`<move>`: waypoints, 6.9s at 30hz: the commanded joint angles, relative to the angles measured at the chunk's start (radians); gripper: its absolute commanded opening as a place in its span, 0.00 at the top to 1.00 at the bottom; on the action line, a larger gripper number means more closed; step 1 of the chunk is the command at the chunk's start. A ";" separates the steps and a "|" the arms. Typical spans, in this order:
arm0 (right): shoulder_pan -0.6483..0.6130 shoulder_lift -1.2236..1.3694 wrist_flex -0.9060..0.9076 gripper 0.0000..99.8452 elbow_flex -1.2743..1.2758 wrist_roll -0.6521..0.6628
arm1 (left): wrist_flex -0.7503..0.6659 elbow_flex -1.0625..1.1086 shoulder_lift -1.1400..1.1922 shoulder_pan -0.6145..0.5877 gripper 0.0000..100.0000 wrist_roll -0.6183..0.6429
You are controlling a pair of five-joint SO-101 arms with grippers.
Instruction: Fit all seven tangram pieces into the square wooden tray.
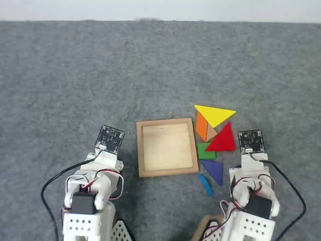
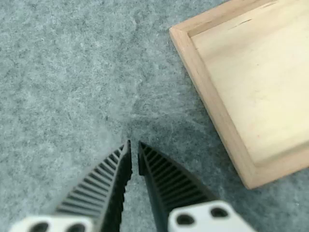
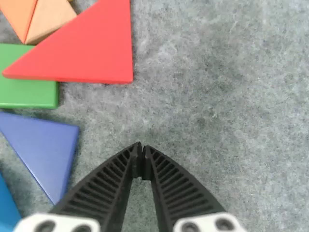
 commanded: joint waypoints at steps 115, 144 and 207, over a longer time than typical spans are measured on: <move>-0.308 1.893 -0.236 0.63 -1.115 -0.459 | 0.003 -0.010 -0.017 -0.009 0.98 -0.008; -0.308 1.666 -0.128 0.79 -1.155 -0.410 | 0.003 -0.010 -0.017 -0.009 0.98 -0.008; -0.389 1.758 -0.272 0.70 -0.924 -0.440 | 0.003 -0.010 -0.017 -0.009 0.98 -0.008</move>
